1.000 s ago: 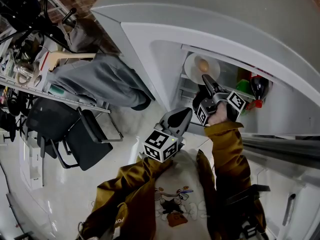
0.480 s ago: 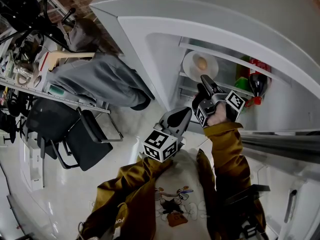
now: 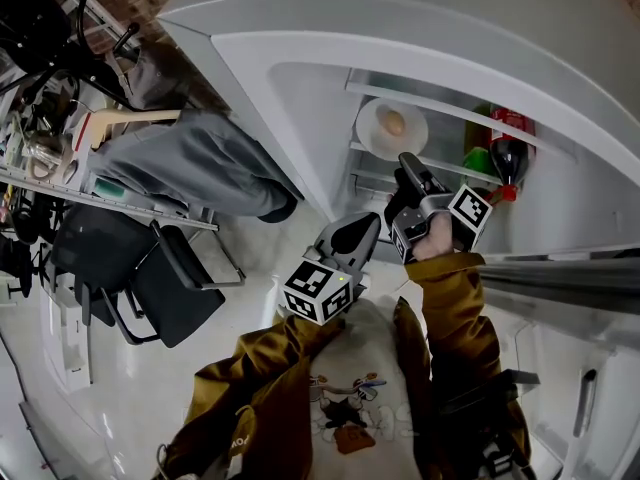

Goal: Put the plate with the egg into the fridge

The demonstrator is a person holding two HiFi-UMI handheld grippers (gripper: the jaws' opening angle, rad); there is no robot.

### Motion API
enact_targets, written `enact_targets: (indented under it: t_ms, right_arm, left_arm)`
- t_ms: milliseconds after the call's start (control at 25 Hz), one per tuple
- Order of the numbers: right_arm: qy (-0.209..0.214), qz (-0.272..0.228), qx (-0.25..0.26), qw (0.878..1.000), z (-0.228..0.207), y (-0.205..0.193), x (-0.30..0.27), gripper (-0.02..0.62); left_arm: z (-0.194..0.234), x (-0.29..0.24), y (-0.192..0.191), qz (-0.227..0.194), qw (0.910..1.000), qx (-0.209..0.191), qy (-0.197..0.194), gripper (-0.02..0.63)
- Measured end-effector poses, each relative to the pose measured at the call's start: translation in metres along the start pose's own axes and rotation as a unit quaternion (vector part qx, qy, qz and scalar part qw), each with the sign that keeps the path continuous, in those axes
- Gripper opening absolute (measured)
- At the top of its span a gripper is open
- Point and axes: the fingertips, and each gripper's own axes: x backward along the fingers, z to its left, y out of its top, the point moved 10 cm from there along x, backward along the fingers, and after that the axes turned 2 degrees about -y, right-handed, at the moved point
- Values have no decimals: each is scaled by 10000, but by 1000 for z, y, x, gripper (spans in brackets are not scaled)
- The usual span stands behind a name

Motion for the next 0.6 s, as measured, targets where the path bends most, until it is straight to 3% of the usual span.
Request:
enact_targets:
  t_ms: [280,600]
  right_arm:
    - [-26,-316,1234,9918,23,-2,22,198]
    - [330,-739,2484,9653,64,-16,60,198]
  left_arm:
    - [-3,-3,5,-33,9999,10,-97,6]
    - [-1,-6,8,-55,9999,71,-138,8]
